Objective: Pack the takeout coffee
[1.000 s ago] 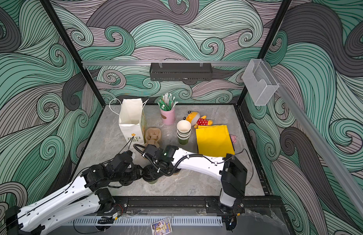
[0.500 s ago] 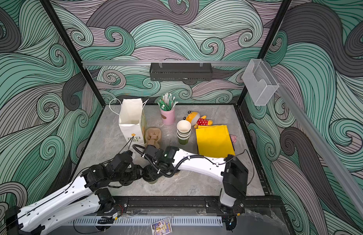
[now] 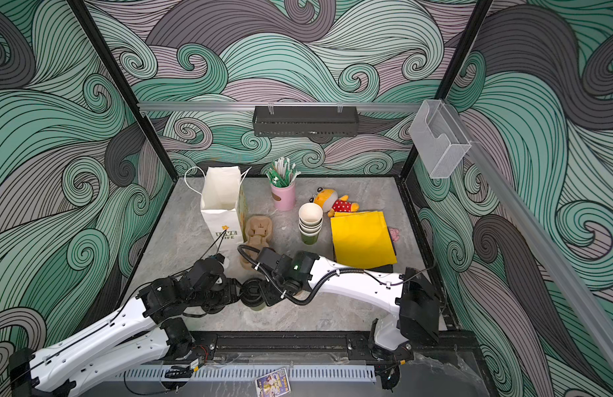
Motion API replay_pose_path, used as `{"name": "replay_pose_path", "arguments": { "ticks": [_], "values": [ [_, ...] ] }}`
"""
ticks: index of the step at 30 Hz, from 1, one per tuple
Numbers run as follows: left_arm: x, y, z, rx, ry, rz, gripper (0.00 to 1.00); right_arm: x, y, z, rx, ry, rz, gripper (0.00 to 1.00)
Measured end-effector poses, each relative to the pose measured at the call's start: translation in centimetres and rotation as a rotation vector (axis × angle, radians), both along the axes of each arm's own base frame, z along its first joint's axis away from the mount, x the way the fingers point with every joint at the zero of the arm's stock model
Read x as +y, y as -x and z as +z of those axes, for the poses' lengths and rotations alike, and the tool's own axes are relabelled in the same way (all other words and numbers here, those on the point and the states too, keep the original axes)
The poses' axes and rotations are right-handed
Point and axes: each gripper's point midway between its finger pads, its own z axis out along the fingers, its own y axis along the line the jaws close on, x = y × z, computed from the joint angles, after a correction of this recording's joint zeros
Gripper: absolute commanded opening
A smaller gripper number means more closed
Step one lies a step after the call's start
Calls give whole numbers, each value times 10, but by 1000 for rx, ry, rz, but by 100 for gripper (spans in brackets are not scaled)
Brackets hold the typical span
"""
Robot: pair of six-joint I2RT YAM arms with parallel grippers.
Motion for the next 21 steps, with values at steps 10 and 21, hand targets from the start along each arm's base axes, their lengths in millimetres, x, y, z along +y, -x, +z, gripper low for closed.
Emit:
{"name": "replay_pose_path", "arguments": {
  "ticks": [10,21],
  "values": [
    [1,-1,0,-1,0,1,51,5,-2,-17,17,34,-12,33],
    [1,-1,0,-2,0,1,51,5,-4,-19,17,43,-23,33]
  ]
}}
